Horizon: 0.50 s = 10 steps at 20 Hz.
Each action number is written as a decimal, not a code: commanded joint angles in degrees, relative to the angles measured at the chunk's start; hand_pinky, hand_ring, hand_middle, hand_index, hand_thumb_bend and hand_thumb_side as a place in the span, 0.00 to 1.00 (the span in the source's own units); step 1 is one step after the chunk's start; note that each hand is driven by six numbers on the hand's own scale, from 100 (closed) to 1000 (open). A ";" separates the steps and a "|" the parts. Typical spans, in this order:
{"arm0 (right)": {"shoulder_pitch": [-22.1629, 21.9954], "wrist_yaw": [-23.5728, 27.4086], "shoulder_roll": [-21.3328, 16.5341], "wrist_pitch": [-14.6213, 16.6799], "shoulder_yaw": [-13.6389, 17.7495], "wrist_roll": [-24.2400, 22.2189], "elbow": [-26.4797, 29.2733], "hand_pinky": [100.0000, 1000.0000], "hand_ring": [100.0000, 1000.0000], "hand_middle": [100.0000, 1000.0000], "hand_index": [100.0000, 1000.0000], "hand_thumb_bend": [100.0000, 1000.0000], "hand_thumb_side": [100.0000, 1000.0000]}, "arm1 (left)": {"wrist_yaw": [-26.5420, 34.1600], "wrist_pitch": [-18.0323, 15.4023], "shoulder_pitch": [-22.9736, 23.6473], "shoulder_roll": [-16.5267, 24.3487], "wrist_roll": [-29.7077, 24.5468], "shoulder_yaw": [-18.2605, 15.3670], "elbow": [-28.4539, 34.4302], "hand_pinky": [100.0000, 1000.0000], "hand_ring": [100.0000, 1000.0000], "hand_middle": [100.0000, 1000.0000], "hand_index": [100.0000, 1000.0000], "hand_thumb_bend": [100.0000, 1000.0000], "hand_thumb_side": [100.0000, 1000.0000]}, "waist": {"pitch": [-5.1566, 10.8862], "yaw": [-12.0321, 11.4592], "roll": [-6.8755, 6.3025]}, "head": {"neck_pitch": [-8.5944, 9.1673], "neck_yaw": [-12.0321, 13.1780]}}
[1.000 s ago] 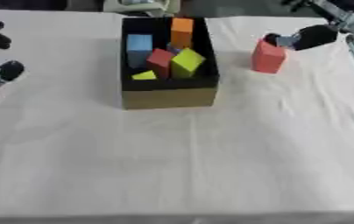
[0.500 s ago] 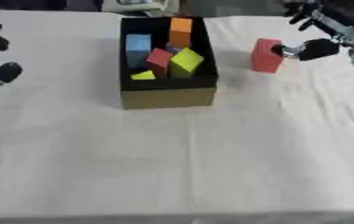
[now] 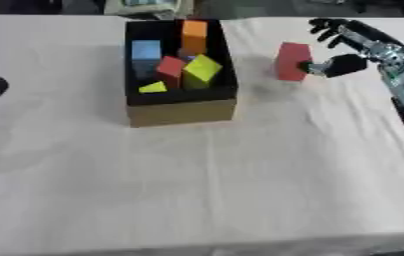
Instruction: Pick up objects on the table and place them in the box.
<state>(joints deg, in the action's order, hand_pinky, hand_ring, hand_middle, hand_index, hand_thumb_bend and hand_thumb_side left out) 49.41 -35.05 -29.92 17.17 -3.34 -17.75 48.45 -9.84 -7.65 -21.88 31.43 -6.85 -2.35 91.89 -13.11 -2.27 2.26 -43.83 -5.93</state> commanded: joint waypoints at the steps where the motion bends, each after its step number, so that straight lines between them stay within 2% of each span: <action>1: 1.82 -1.20 -0.04 -0.27 1.18 0.89 -1.77 0.72 0.82 0.85 1.00 0.38 0.40 | 0.34 -0.10 -0.81 0.72 -0.20 -0.21 0.70 0.82 0.67 0.59 0.84 0.78 0.66 | 0.83 -0.12 -0.67 | -0.29 -0.38; 10: 3.90 -3.81 1.92 -0.61 2.14 2.81 -6.35 0.73 0.83 0.87 1.00 0.37 0.39 | 0.48 -0.20 -0.91 0.31 -0.53 0.09 0.66 0.82 0.67 0.59 0.84 0.78 0.66 | 0.84 -0.88 -0.92 | -0.29 -0.74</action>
<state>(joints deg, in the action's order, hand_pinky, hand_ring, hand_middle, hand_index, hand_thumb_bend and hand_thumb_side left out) 52.00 -38.21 -27.33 16.63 -1.71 -15.28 42.29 -9.69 -7.74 -21.94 30.99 -7.21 -2.03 91.85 -13.11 -3.12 2.25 -43.83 -6.58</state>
